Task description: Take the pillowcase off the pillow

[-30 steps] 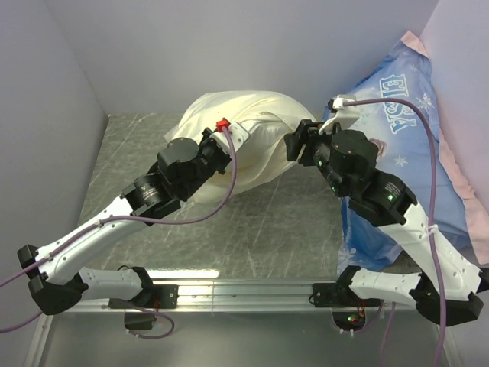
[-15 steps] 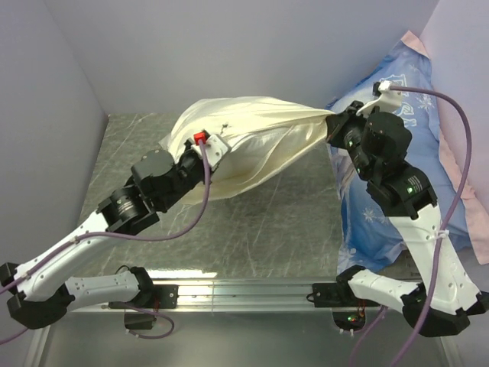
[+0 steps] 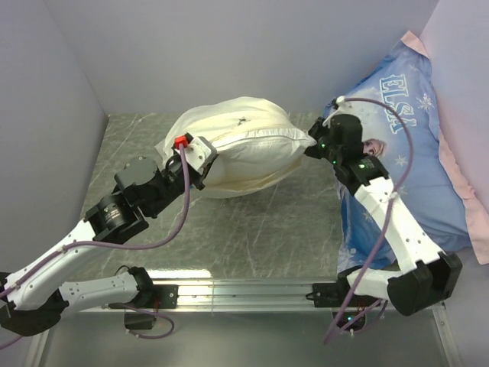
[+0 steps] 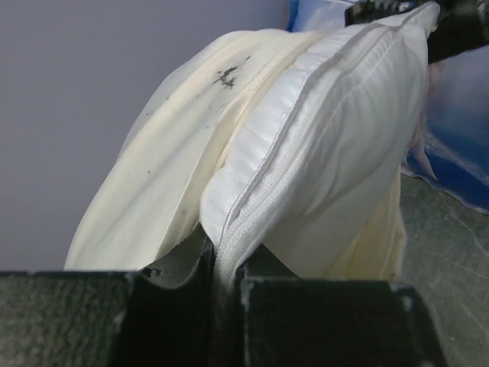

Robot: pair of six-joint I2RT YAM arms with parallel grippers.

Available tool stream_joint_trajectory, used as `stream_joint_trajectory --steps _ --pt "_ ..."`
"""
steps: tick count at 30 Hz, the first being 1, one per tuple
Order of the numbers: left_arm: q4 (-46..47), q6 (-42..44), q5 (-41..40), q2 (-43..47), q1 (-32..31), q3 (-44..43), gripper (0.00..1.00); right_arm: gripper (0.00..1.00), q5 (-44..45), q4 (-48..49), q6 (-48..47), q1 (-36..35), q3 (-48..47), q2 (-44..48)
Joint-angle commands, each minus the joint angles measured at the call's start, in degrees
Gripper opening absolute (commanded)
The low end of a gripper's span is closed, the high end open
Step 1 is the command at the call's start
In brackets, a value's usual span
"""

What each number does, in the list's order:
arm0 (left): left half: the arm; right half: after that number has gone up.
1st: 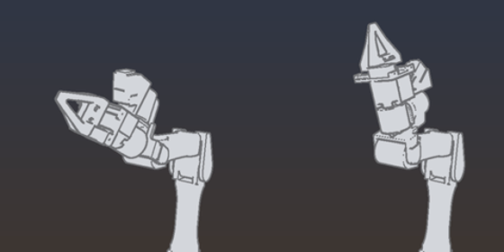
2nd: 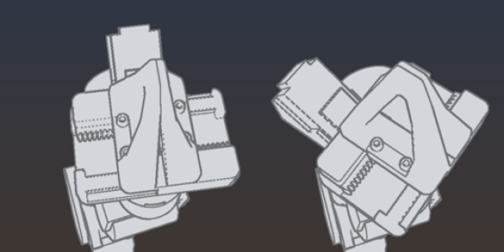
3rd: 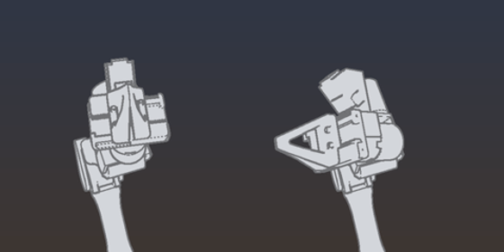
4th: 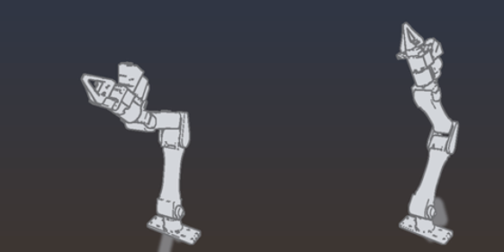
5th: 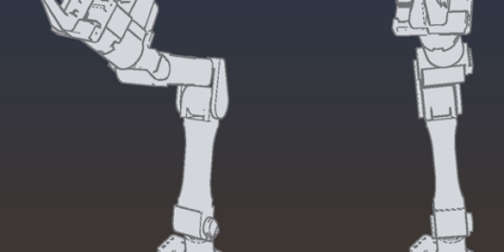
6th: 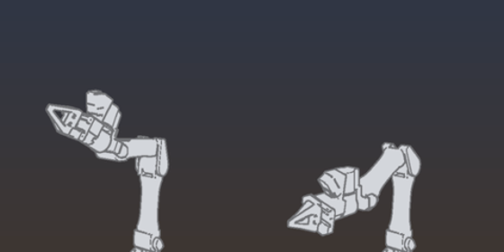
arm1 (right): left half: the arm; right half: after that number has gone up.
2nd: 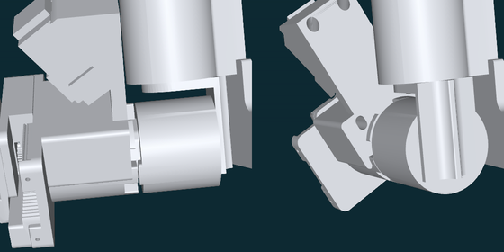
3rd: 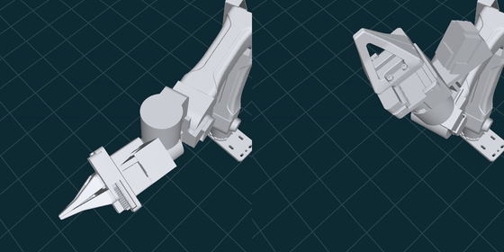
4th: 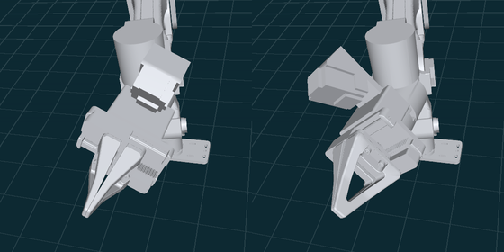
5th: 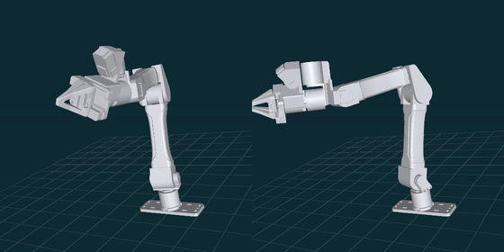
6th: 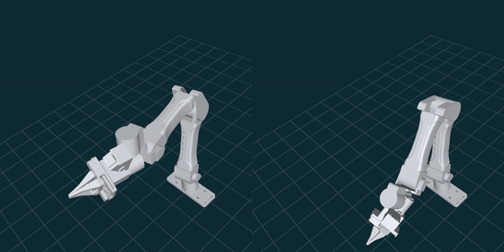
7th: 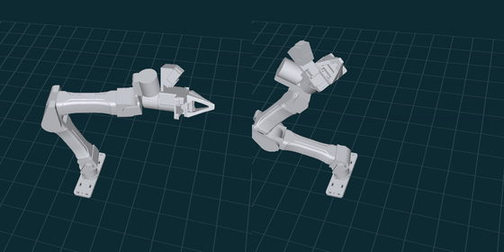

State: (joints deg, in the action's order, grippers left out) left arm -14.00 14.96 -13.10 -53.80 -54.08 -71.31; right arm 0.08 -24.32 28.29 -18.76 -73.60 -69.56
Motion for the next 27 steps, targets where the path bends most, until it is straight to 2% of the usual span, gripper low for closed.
stream_joint_trajectory --steps 1,5,10,12,13,16,21,27 --pt "15.56 -2.74 -1.22 1.51 0.38 -5.07 0.01 0.0 -2.88 7.34 3.34 0.92 6.53 -3.12" --pt "16.89 -4.67 -0.78 0.01 0.3 -7.78 0.01 0.0 -3.77 11.48 4.84 0.92 9.26 -7.95" --pt "20.5 -6.7 -1.57 -3.14 0.38 -11.21 0.0 0.04 -6.66 13.68 5.11 0.84 6.37 -16.3" --pt "21.29 -7.05 -3.06 -4.64 0.38 -14.2 0.01 0.15 -7.19 15.34 5.8 0.83 7.06 -15.01" --pt "21.56 -7.4 -4.29 -6.21 0.38 -15.34 0.01 0.37 -7.28 16.22 5.81 0.92 7.77 -13.77" --pt "23.31 -7.84 -7.8 -10.16 0.3 -19.82 0.0 0.57 -7.11 16.24 5.2 0.92 7.25 -10.25" --pt "25.42 -5.47 -14.04 -18.26 -0.49 -31.59 0.01 0.64 -4.04 11.67 4.75 0.92 2.16 -4.9" --pt "23.32 -0.47 -21.16 -30.12 -1.72 -48.03 0.01 0.69 -0.78 11.74 6.42 0.84 2.41 3.8"
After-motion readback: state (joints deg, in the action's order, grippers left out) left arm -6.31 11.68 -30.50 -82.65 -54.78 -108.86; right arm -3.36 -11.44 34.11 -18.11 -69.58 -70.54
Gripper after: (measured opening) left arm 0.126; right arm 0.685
